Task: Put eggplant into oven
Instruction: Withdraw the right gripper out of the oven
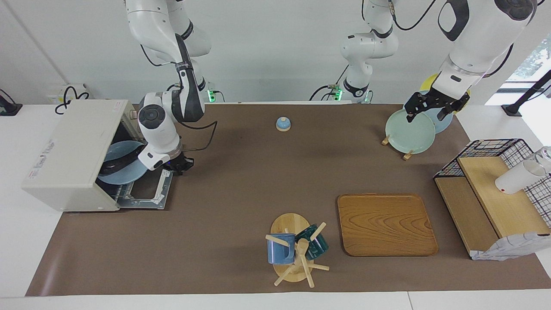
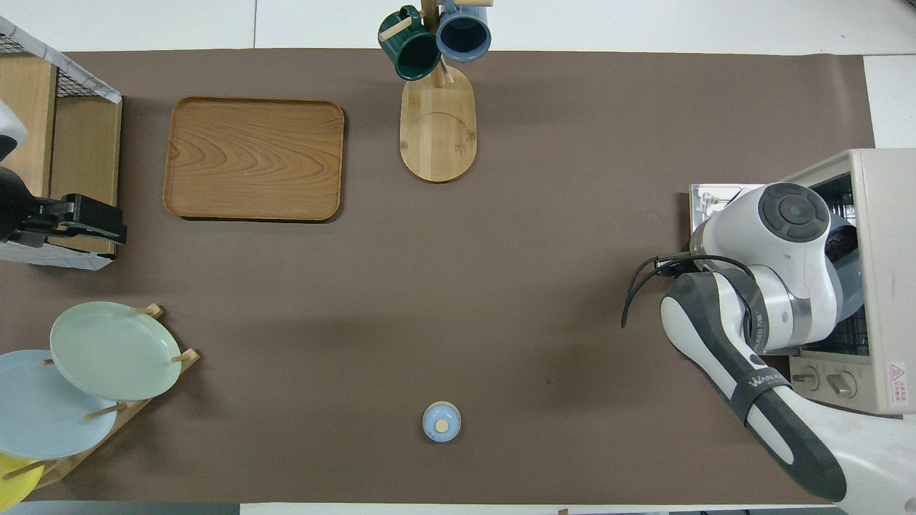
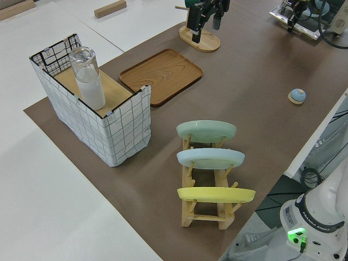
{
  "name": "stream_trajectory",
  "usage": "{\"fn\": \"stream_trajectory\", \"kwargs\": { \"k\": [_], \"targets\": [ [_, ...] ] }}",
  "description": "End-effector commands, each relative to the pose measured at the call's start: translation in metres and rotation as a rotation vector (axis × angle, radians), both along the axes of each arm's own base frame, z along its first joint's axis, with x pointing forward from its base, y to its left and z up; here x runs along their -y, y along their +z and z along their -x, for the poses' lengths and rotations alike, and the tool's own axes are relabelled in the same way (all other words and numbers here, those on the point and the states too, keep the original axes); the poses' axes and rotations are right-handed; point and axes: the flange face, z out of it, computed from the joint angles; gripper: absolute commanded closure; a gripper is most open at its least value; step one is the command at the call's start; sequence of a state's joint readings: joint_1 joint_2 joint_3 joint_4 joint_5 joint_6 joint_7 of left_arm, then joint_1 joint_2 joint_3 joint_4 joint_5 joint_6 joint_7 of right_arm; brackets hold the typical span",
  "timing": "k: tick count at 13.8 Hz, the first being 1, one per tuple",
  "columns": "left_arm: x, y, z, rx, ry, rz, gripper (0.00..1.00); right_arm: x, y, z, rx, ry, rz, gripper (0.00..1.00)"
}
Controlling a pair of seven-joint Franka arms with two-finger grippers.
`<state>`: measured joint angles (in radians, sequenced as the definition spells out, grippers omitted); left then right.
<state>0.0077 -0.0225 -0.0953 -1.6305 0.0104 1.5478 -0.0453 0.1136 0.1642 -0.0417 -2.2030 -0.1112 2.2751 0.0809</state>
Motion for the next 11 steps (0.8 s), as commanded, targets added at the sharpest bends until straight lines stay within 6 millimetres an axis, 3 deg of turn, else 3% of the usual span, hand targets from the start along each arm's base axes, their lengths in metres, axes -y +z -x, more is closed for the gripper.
{"fn": "stream_trajectory", "kwargs": {
  "k": [1,5,8,11],
  "targets": [
    [-0.002,0.006,0.003,-0.008,0.0,0.009,0.0,0.005,-0.001,0.001,0.012,0.085,0.056,1.0],
    [-0.002,0.006,0.003,-0.008,0.0,0.009,0.0,0.002,0.01,-0.004,-0.01,0.161,0.135,1.0],
    [-0.002,0.006,0.003,-0.008,0.0,0.009,0.0,0.009,0.045,-0.02,-0.051,0.2,0.153,1.0],
    [-0.002,0.006,0.003,-0.008,0.0,0.009,0.0,0.033,0.088,-0.028,-0.057,0.221,0.155,1.0]
  ]
}}
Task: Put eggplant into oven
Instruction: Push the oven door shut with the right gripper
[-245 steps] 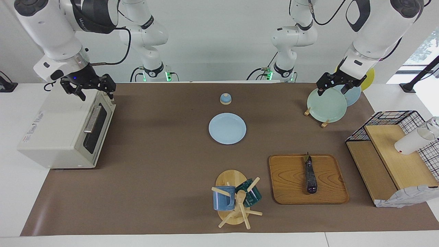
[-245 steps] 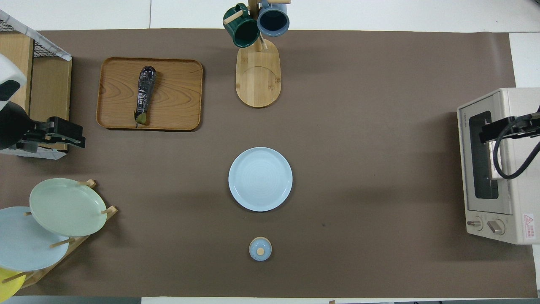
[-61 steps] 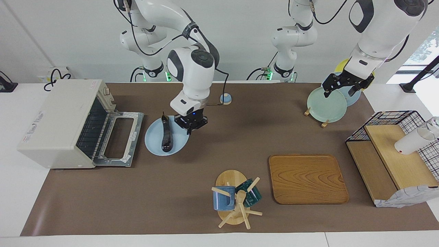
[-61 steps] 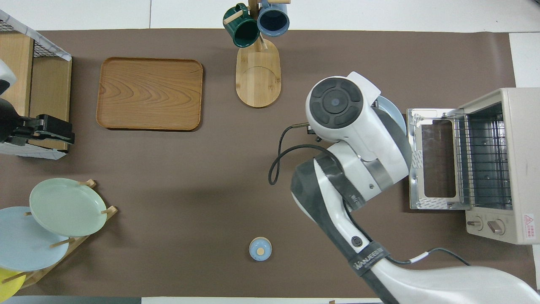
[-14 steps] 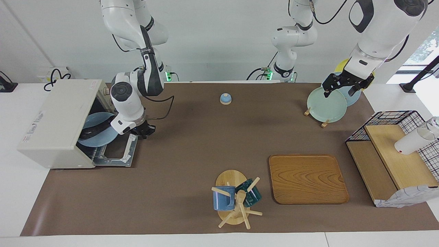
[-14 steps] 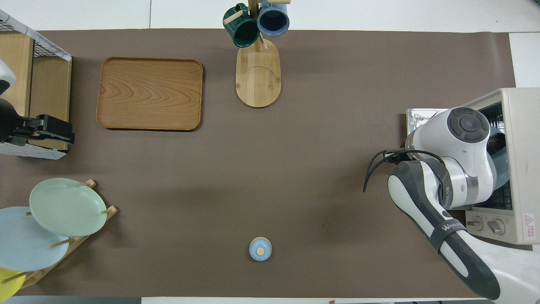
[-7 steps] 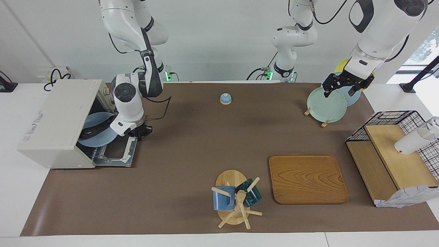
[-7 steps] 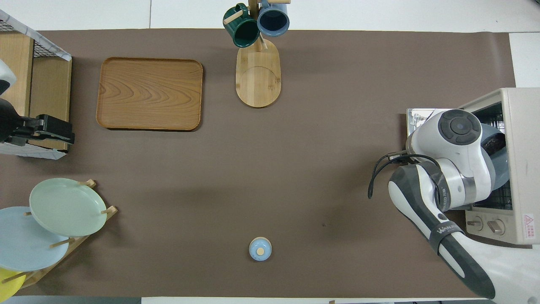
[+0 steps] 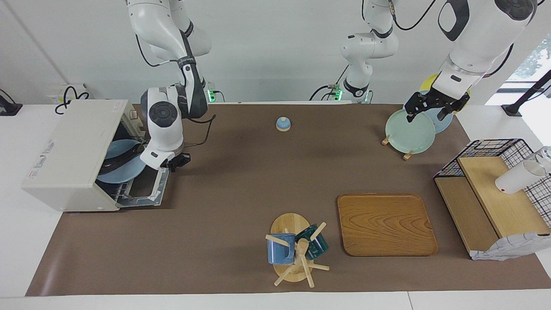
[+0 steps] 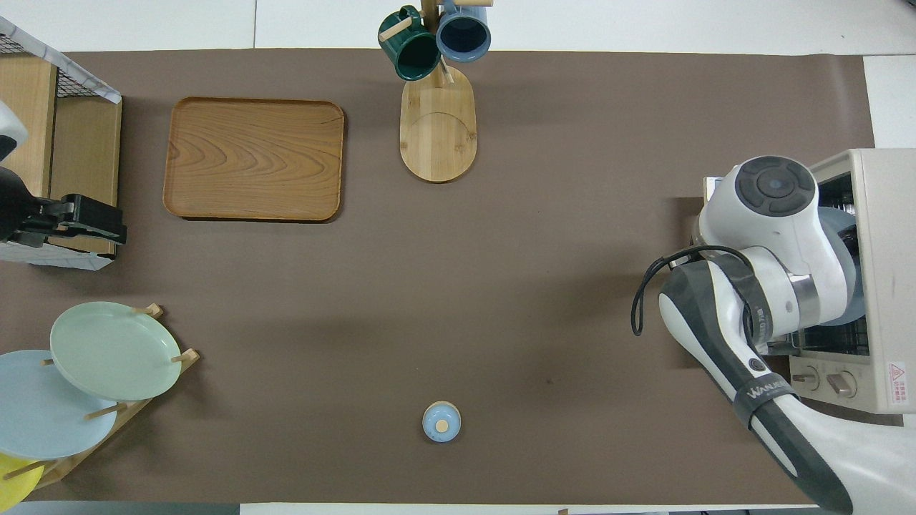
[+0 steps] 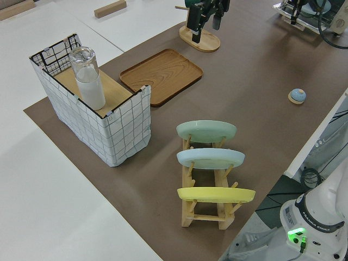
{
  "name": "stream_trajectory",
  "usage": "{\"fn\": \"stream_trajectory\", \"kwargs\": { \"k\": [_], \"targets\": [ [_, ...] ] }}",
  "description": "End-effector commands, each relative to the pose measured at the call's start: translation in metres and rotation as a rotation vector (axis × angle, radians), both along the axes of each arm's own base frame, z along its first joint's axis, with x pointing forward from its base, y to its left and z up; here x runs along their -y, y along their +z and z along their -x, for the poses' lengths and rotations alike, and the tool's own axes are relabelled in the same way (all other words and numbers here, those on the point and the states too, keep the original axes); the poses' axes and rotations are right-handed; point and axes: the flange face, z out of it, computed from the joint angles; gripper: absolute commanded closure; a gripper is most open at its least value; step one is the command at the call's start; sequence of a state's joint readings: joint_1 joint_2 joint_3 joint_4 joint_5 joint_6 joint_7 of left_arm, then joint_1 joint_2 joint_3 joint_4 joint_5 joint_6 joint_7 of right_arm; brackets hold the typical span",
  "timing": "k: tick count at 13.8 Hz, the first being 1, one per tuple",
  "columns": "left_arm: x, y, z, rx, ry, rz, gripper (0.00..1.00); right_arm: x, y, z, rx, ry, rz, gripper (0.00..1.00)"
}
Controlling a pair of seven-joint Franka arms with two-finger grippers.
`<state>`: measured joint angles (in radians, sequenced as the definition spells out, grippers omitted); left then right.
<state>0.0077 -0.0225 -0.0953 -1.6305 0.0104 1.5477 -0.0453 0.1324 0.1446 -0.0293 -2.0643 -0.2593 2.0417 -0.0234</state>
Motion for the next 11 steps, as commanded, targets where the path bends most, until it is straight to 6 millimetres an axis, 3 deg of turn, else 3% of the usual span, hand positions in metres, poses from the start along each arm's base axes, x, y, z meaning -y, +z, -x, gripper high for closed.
{"fn": "stream_trajectory", "kwargs": {
  "k": [1,5,9,11],
  "targets": [
    [-0.002,0.006,0.003,-0.008,0.0,0.009,0.0,0.053,0.05,-0.013,0.021,0.024,0.013,1.0],
    [-0.002,0.006,0.003,-0.008,0.0,0.009,0.0,0.095,0.091,0.001,0.007,0.031,-0.008,1.0],
    [-0.002,0.006,0.003,-0.008,0.0,0.009,0.0,0.123,0.099,0.011,-0.016,0.014,-0.024,1.0],
    [-0.002,0.006,0.003,-0.008,0.0,0.009,0.0,0.126,0.103,0.015,-0.031,-0.014,-0.067,1.0]
  ]
}}
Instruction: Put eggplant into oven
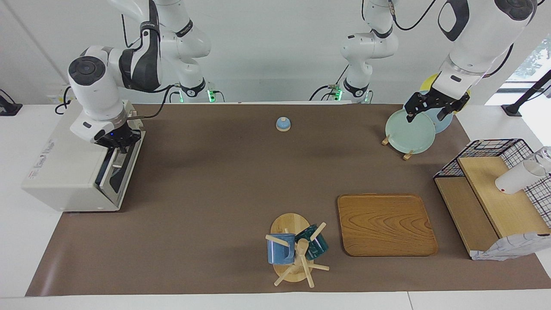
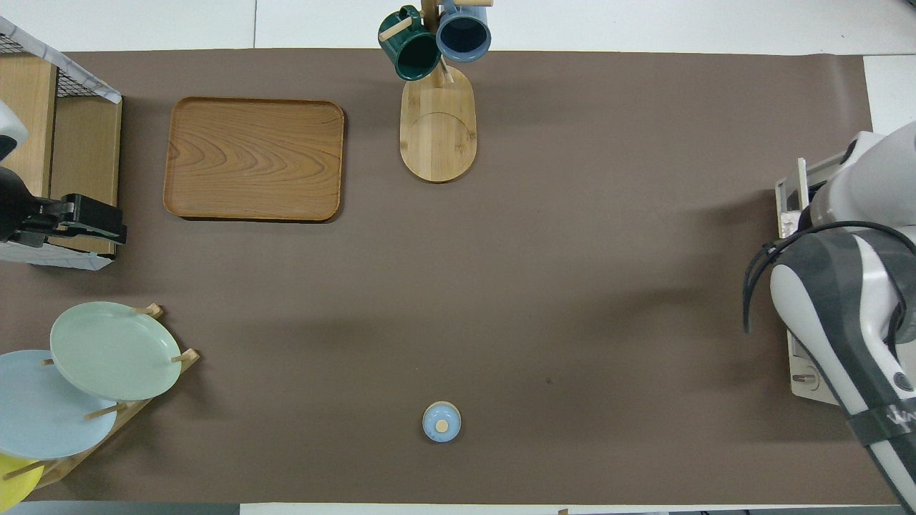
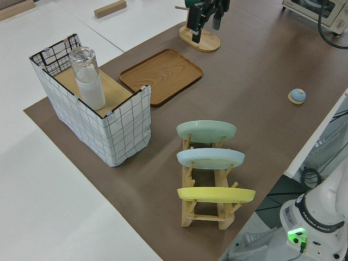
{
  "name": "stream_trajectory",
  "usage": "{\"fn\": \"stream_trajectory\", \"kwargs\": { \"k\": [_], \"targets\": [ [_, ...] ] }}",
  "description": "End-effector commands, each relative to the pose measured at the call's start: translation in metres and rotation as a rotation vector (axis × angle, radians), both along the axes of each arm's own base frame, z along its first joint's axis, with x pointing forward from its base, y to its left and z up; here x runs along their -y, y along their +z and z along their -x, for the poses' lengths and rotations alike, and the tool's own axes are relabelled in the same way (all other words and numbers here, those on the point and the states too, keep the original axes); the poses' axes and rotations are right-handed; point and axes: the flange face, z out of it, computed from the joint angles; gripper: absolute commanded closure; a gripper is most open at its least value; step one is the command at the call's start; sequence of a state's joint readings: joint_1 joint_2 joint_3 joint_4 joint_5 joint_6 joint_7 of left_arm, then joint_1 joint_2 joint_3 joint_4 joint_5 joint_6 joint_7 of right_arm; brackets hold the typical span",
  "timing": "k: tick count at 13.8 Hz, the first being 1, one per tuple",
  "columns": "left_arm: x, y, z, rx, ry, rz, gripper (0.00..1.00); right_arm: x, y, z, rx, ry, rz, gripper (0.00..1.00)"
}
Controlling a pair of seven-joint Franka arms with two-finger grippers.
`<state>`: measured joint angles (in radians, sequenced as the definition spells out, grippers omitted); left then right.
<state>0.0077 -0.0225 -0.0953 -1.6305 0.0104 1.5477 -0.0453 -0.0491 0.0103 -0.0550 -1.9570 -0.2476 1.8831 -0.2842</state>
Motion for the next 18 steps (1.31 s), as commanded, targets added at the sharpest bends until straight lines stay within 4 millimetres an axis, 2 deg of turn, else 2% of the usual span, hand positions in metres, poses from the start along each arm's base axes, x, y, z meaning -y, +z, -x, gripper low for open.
{"fn": "stream_trajectory", "kwargs": {
  "k": [1,3,5,8,10,14,15,16,17,18],
  "targets": [
    [-0.002,0.006,0.003,-0.008,0.0,0.009,0.0,0.007,0.005,0.01,-0.055,-0.037,-0.072,0.93],
    [-0.002,0.006,0.003,-0.008,0.0,0.009,0.0,0.005,0.028,0.009,-0.068,-0.053,-0.089,0.72],
    [-0.002,0.006,0.003,-0.008,0.0,0.009,0.0,0.005,0.044,0.011,-0.064,-0.06,-0.094,0.63],
    [-0.002,0.006,0.003,-0.008,0.0,0.009,0.0,0.005,0.049,0.013,-0.061,-0.06,-0.097,0.61],
    [-0.002,0.006,0.003,-0.008,0.0,0.009,0.0,-0.002,0.065,0.014,-0.046,-0.056,-0.104,0.61],
    [-0.002,0.006,0.003,-0.008,0.0,0.009,0.0,-0.013,0.078,0.011,-0.058,-0.096,-0.22,0.57],
    [-0.002,0.006,0.003,-0.008,0.0,0.009,0.0,-0.014,0.081,0.011,-0.05,-0.093,-0.221,0.42],
    [-0.002,0.006,0.003,-0.008,0.0,0.009,0.0,-0.018,0.086,0.01,-0.042,-0.086,-0.216,0.0],
    [-0.002,0.006,0.003,-0.008,0.0,0.009,0.0,-0.023,0.095,0.007,-0.025,-0.075,-0.214,0.0],
    [-0.002,0.006,0.003,-0.008,0.0,0.009,0.0,-0.017,0.1,-0.002,-0.011,-0.084,-0.212,0.0]
  ]
}}
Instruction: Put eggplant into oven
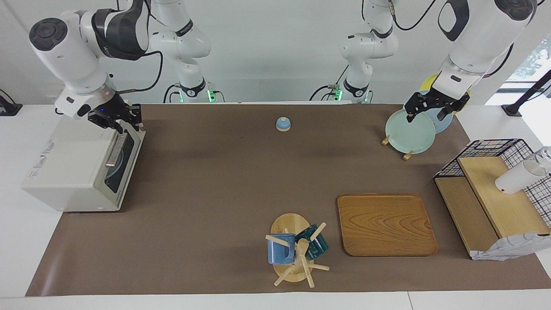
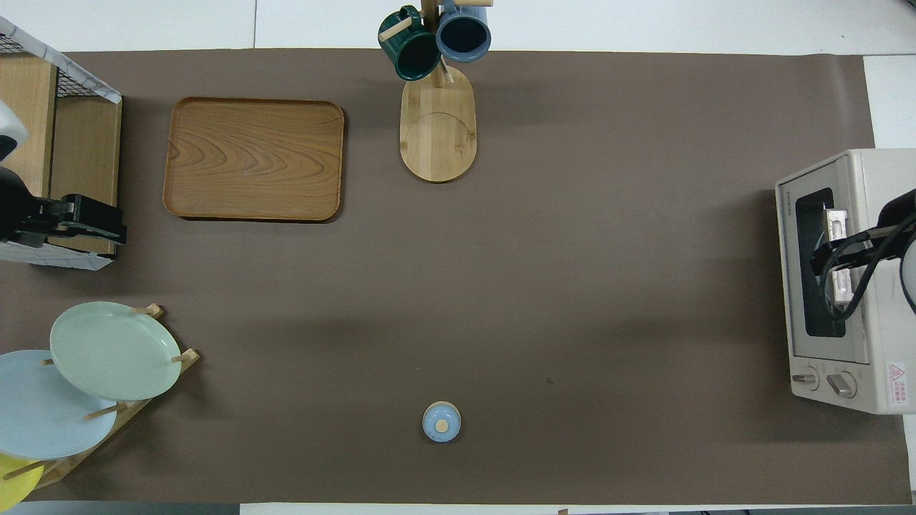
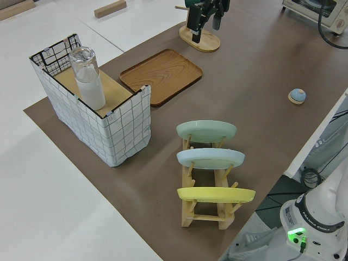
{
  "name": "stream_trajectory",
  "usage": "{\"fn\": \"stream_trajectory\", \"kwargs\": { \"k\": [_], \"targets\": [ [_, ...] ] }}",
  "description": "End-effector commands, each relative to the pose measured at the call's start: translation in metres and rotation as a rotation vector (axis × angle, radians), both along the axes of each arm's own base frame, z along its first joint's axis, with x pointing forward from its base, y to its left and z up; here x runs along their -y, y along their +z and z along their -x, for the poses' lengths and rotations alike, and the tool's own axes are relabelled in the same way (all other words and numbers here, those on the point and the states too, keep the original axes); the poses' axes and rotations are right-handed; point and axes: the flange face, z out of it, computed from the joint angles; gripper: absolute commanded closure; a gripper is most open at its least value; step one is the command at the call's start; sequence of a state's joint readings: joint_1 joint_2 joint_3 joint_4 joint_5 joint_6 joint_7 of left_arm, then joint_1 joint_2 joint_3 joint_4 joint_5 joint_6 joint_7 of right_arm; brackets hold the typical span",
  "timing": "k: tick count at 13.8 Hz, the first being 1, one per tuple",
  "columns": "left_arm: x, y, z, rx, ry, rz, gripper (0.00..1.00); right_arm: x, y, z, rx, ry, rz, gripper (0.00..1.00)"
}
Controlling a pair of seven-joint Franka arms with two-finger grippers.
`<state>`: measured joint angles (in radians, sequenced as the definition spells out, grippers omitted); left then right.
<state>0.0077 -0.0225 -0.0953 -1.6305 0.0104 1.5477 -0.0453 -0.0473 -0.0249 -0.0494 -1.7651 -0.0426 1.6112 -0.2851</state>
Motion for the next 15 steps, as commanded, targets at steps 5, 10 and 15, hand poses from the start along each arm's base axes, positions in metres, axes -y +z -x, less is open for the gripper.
{"fn": "stream_trajectory", "kwargs": {
  "k": [5,10,15],
  "targets": [
    [-0.002,0.006,0.003,-0.008,0.0,0.009,0.0,-0.011,0.024,-0.017,-0.001,-0.061,-0.01,0.0],
    [-0.002,0.006,0.003,-0.008,0.0,0.009,0.0,-0.008,0.028,-0.014,0.001,-0.07,-0.009,0.0],
    [-0.002,0.006,0.003,-0.008,0.0,0.009,0.0,-0.009,0.033,-0.017,0.028,-0.072,-0.008,0.0]
  ]
}}
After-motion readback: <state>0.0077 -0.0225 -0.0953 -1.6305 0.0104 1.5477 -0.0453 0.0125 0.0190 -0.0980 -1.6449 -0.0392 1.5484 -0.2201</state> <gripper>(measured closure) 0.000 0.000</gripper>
